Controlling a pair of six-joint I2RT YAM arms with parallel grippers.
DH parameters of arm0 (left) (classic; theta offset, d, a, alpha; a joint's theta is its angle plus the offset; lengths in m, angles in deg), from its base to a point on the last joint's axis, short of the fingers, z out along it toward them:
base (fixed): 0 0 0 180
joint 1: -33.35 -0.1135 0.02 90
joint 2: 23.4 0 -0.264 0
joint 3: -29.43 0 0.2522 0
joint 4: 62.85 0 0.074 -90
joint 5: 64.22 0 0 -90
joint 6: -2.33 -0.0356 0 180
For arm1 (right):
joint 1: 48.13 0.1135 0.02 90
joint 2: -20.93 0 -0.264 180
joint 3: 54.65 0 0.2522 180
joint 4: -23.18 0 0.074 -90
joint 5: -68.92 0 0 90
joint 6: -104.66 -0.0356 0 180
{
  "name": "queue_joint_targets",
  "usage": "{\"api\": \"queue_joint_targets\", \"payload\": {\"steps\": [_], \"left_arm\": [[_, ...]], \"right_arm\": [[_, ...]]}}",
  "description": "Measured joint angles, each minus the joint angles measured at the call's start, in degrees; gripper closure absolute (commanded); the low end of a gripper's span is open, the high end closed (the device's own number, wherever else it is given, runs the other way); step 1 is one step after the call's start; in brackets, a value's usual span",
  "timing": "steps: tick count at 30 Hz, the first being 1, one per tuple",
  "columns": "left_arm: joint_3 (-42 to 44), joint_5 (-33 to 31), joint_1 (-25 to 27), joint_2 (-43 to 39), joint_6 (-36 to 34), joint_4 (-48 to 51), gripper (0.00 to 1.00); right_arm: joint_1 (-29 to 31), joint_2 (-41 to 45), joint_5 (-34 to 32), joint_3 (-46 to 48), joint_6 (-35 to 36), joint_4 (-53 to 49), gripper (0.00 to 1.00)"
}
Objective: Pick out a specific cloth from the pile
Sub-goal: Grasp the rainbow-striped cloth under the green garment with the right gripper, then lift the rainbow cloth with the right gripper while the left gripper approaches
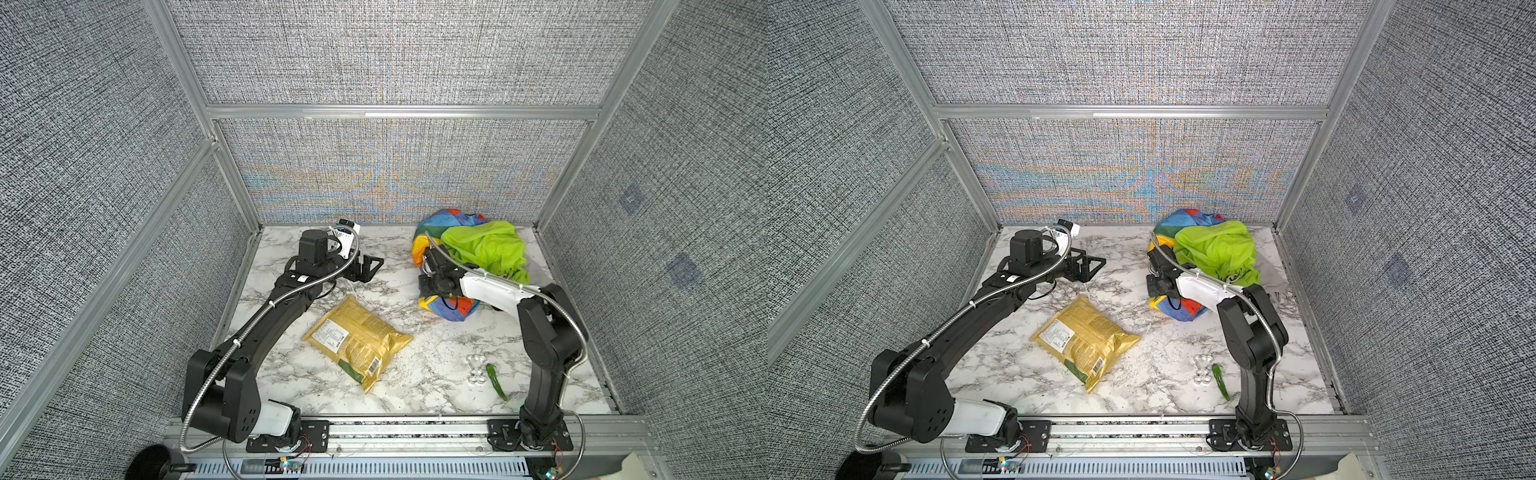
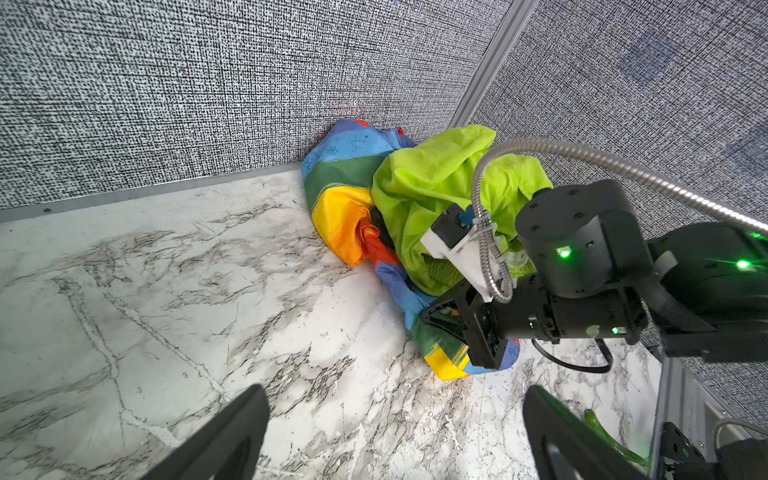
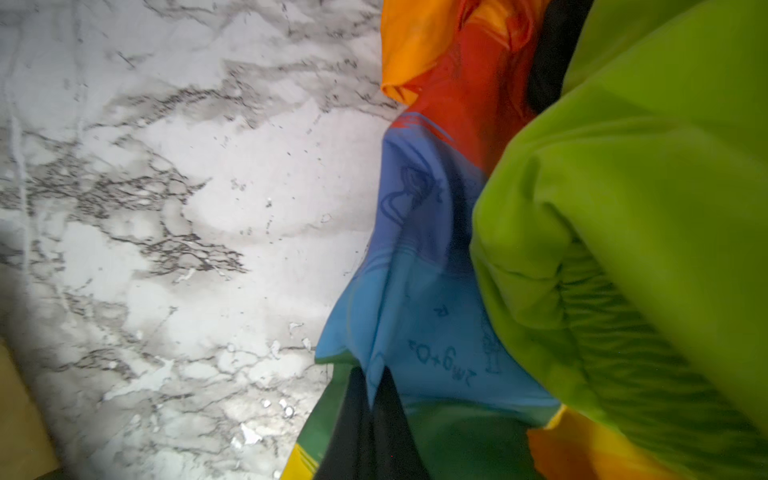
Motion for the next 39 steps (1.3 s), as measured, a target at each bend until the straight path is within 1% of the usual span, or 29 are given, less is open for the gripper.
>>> {"api": "queue_joint_targets", "payload": {"steps": [10,20,31,39], "left_arm": [[0.2,0.0,0.1,-0.2,0.0,0.0,0.02],[0.3,-0.2,0.4,-0.7,0.0,-0.1,0.01],[0.4,-0.2,0.4,-0.8,0.0,-0.4,0.01],[1.6,1.3,0.5,-1.3,0.0,-2.0,0.04]], "right_arm": [[0.2,7.9,0.4,-4.2,0.3,-2.7,1.0],[0.1,13.6,-2.1,-10.4,1.1,-5.6,1.0],[-0.6,21.0,-5.8,-11.5,0.4,-5.6,1.0],[-1.2,23.1,-6.7,-16.0,0.2,-4.9,1.0]]}}
